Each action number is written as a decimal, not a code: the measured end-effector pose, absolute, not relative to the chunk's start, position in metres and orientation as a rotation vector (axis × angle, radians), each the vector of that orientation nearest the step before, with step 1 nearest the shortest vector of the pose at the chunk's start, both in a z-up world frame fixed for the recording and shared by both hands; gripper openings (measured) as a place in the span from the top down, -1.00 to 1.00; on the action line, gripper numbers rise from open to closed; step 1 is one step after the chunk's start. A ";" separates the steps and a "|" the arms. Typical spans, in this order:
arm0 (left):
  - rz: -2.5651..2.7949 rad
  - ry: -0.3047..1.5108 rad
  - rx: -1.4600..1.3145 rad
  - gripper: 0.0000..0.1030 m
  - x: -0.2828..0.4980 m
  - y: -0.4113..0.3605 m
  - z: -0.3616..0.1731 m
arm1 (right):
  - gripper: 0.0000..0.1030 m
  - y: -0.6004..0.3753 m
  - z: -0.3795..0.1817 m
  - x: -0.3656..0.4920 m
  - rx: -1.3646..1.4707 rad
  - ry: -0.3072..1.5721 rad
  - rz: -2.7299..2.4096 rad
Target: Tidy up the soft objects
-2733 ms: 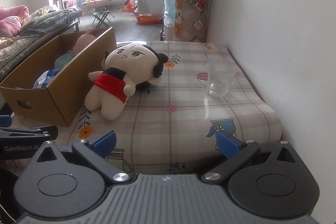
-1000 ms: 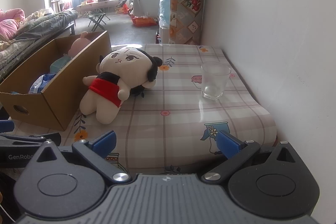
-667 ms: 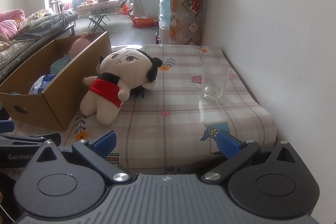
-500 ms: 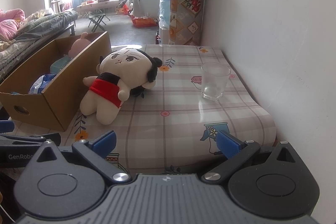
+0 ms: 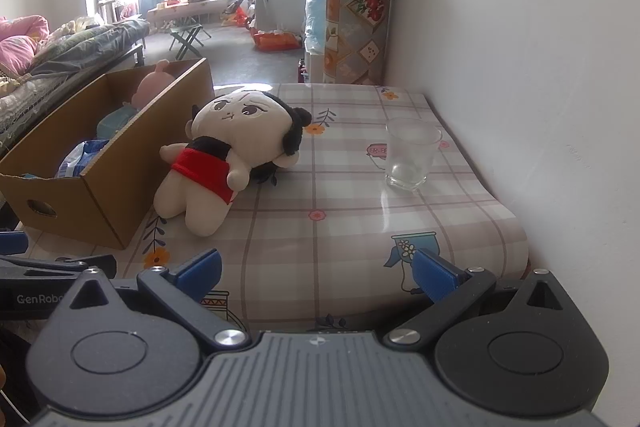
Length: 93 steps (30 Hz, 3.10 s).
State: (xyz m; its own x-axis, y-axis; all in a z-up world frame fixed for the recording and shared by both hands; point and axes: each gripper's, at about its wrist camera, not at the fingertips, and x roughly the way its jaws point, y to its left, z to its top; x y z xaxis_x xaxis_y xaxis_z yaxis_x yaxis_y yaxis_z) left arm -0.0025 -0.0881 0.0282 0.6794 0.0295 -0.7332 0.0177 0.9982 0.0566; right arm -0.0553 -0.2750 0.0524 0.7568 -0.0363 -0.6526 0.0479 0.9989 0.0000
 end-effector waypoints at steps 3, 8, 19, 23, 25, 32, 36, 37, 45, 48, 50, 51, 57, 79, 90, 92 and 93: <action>0.008 0.825 0.059 -1.00 -0.003 -0.088 0.027 | -1.00 -0.275 0.052 -0.055 0.018 0.710 -0.046; 0.011 0.824 0.057 -1.00 -0.003 -0.088 0.027 | -1.00 -0.275 0.052 -0.056 0.018 0.710 -0.045; 0.039 0.818 0.044 -1.00 -0.005 -0.081 0.029 | -1.00 -0.269 0.052 -0.052 0.014 0.707 -0.023; 0.046 0.818 0.037 -1.00 -0.004 -0.079 0.030 | -1.00 -0.267 0.053 -0.051 0.010 0.706 -0.015; 0.049 0.815 0.034 -1.00 -0.005 -0.078 0.031 | -1.00 -0.267 0.053 -0.051 0.011 0.706 -0.012; 0.052 0.813 0.030 -1.00 -0.005 -0.076 0.031 | -1.00 -0.265 0.053 -0.050 0.007 0.705 -0.007; 0.052 0.812 0.031 -1.00 -0.005 -0.076 0.032 | -1.00 -0.264 0.054 -0.049 0.004 0.703 -0.004; 0.052 0.813 0.031 -1.00 -0.005 -0.076 0.031 | -1.00 -0.263 0.054 -0.049 0.002 0.704 -0.004; 0.053 0.818 0.029 -1.00 -0.005 -0.074 0.031 | -1.00 -0.262 0.053 -0.048 -0.005 0.707 0.001; 0.052 0.819 0.026 -1.00 -0.004 -0.073 0.031 | -1.00 -0.260 0.052 -0.048 -0.013 0.709 0.001; 0.052 0.821 0.027 -1.00 -0.004 -0.073 0.030 | -1.00 -0.260 0.051 -0.048 -0.016 0.712 0.001; 0.052 0.822 0.028 -1.00 -0.004 -0.074 0.030 | -1.00 -0.260 0.051 -0.048 -0.018 0.714 0.000; 0.055 0.828 0.026 -1.00 -0.003 -0.074 0.028 | -1.00 -0.258 0.050 -0.047 -0.029 0.714 0.010; 0.056 0.841 0.027 -1.00 -0.003 -0.071 0.025 | -1.00 -0.245 0.042 -0.045 -0.099 0.733 0.040; 0.059 0.843 0.026 -1.00 -0.003 -0.068 0.024 | -1.00 -0.244 0.041 -0.044 -0.092 0.740 0.046; 0.059 0.843 0.026 -1.00 -0.003 -0.068 0.024 | -1.00 -0.244 0.041 -0.044 -0.092 0.741 0.045; 0.058 0.843 0.026 -1.00 -0.003 -0.068 0.024 | -1.00 -0.244 0.041 -0.044 -0.092 0.741 0.046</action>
State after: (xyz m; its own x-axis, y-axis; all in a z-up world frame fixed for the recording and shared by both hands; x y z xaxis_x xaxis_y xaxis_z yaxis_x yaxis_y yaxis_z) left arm -0.0030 -0.0684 0.0237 0.6640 0.0619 -0.7451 -0.0414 0.9981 0.0460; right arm -0.0436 -0.2438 0.0408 0.7374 0.0090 -0.6754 -0.0739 0.9950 -0.0674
